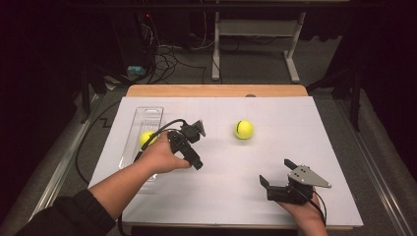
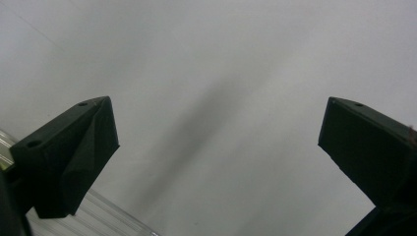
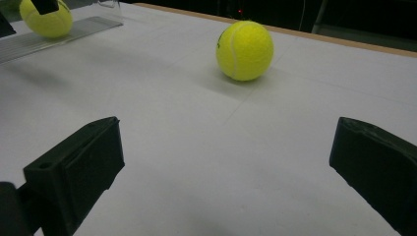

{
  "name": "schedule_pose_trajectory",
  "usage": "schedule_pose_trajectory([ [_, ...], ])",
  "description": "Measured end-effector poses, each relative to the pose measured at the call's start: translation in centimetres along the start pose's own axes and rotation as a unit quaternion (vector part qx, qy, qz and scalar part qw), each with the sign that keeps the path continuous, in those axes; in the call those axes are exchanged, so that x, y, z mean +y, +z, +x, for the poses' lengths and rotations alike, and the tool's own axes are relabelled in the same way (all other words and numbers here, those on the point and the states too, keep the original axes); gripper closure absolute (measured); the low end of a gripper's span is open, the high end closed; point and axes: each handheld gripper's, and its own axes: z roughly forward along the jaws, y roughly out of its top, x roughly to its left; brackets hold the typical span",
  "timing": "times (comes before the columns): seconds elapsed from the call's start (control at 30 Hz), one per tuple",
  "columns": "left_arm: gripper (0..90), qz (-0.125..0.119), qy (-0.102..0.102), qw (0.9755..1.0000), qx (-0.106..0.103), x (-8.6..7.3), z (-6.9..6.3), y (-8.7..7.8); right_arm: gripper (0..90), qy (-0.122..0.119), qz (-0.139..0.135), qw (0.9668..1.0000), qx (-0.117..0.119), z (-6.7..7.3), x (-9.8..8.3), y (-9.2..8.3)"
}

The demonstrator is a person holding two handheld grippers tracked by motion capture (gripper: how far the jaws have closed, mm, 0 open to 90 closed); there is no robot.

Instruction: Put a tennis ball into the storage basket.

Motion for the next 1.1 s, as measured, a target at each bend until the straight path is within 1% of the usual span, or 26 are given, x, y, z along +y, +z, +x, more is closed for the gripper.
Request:
schedule_pose_trajectory([
  [0.17,3.0,0.001,0.005,1.0000,-0.006,-0.1,0.0,0.0,0.0,0.001,-0.001,1.0000,-0.001,0.0,0.0,0.1],
  [0.2,3.1,-0.001,0.002,1.0000,-0.006,-0.1,0.1,0.0,0.0,0.001,-0.002,1.0000,0.000,0.0,0.0,0.1],
  [0.27,3.3,0.002,0.003,1.0000,-0.006,-0.1,0.2,-0.1,0.0,0.000,-0.002,1.0000,-0.002,0.0,0.1,0.1],
  [0.3,3.3,-0.001,0.002,1.0000,-0.007,-0.1,0.2,-0.1,0.0,0.000,-0.004,1.0000,-0.004,-0.1,0.2,0.2],
  [0.4,3.4,0.002,0.005,0.9999,-0.011,-0.1,0.3,-0.1,0.0,0.002,-0.001,1.0000,-0.008,-0.1,0.4,0.3],
  [0.43,3.4,0.001,0.006,0.9999,-0.013,-0.1,0.3,-0.1,0.0,-0.001,-0.003,1.0000,-0.009,-0.2,0.5,0.4],
  [0.47,3.4,-0.001,0.007,0.9999,-0.013,-0.1,0.3,-0.1,0.0,0.002,-0.003,1.0000,-0.009,-0.2,0.6,0.5],
  [0.53,3.4,0.003,0.010,0.9998,-0.014,-0.1,0.3,-0.1,0.0,0.002,-0.006,0.9999,-0.012,-0.3,0.9,0.7],
  [0.6,3.5,0.001,0.010,0.9998,-0.018,-0.1,0.2,-0.1,0.0,0.004,-0.008,0.9998,-0.018,-0.4,1.3,0.9],
  [0.7,3.7,-0.001,0.011,0.9998,-0.016,-0.1,0.0,0.0,0.0,0.004,-0.010,0.9996,-0.025,-0.4,1.6,1.2],
  [0.73,3.7,0.001,0.016,0.9997,-0.016,-0.1,-0.1,0.0,0.0,0.003,-0.008,0.9996,-0.029,-0.4,1.7,1.3],
  [0.87,3.7,-0.004,0.021,0.9995,-0.022,-0.2,-0.3,0.0,0.0,0.003,-0.006,0.9994,-0.034,-0.5,2.1,1.9],
  [0.97,3.7,0.001,0.026,0.9994,-0.024,-0.2,-0.6,0.1,0.0,0.002,-0.004,0.9992,-0.041,-0.7,2.4,2.4],
  [1.1,3.8,-0.001,0.025,0.9993,-0.029,-0.1,-0.4,0.0,0.0,0.002,-0.002,0.9990,-0.045,-1.0,2.7,3.0],
])
